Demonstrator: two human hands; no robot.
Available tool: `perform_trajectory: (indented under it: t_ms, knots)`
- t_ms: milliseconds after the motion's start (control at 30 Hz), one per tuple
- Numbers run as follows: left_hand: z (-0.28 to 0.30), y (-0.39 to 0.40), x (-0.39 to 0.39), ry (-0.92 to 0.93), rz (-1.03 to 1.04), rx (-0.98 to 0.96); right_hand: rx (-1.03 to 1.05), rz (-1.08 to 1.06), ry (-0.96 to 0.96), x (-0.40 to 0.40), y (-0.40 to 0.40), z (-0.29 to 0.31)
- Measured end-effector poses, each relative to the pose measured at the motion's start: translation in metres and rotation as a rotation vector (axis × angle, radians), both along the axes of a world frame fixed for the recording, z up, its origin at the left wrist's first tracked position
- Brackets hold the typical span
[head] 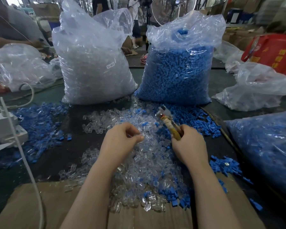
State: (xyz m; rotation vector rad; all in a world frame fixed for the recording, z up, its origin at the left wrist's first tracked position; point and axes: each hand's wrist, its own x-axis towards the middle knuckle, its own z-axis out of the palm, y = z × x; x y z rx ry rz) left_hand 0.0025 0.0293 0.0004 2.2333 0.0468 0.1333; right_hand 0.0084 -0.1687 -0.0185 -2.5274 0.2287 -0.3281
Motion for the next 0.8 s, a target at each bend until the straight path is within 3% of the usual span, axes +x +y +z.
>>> perform_trajectory:
  t_ms: [200,300,600,800]
  knots:
    - [0.009,-0.011,-0.002,-0.013,-0.012,-0.354,0.495,0.081,-0.161,-0.002,0.008,0.005]
    - [0.013,-0.018,-0.005,0.001,-0.062,-0.534,0.631,0.147,-0.192,-0.004,0.015,0.009]
    - [0.014,-0.035,-0.005,0.062,-0.086,-0.820,0.766,0.271,-0.242,-0.009,0.026,0.013]
    - [0.012,-0.038,-0.007,0.066,-0.065,-0.831,0.783,0.277,-0.263,-0.010,0.029,0.012]
